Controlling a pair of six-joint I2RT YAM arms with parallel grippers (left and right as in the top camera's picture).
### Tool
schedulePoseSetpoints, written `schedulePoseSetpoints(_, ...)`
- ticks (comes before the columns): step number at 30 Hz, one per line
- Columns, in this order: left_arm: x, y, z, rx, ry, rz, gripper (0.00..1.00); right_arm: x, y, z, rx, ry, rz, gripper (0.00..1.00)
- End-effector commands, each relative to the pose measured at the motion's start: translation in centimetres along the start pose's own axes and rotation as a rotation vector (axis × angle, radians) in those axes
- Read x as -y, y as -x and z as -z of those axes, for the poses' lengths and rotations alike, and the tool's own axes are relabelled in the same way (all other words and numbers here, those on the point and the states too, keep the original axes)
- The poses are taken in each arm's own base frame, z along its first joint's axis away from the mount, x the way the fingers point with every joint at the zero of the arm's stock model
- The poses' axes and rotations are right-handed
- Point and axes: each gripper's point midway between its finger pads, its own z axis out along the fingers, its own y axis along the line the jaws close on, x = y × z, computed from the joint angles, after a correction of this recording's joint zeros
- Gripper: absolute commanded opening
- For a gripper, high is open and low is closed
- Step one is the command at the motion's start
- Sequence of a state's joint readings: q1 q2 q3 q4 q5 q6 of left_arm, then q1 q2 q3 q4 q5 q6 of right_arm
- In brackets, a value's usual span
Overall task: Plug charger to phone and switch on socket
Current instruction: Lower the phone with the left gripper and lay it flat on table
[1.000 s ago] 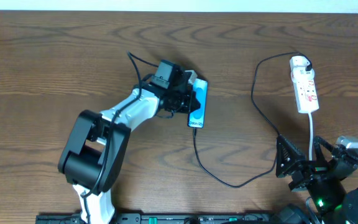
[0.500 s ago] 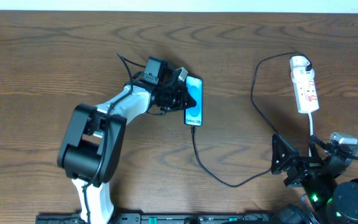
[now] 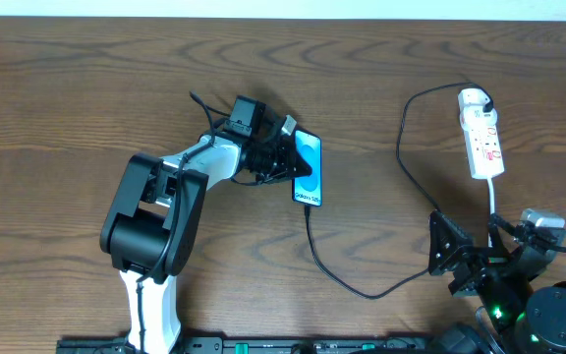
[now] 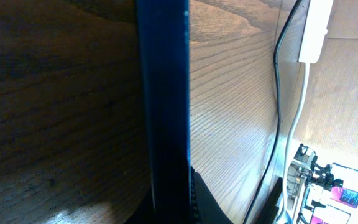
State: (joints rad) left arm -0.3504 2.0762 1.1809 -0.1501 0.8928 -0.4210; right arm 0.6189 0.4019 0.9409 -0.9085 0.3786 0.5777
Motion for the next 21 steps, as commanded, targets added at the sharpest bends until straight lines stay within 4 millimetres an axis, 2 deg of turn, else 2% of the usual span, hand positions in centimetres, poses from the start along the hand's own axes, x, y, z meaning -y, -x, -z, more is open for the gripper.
schedulePoseSetpoints(1,-0.3,0.9,-0.1,0.020,0.019,-0.022,0.08,0.3,-0.3,-0.4,-0.008,-0.023,-0.012,0.95)
schedulePoseSetpoints(6,-0.5,1.1,-0.1,0.028,0.034,-0.022,0.09,0.3,-0.3,-0.4,-0.007,-0.023,-0.040,0.95)
schedulePoseSetpoints(10,-0.6,1.1,-0.1,0.031,0.039,-0.022,0.22,0.3,-0.3,-0.4,-0.008,-0.023,-0.040,0.96)
schedulePoseSetpoints(17,-0.6,1.1,-0.1,0.030,0.039,-0.022,0.27,0.5,-0.8,-0.8,-0.018,-0.031,-0.062,0.96)
schedulePoseSetpoints(21,-0.7,1.1,-0.1,0.031,0.040,-0.022,0.36,0.6,-1.3,-1.2,-0.025,-0.036,-0.066,0.97)
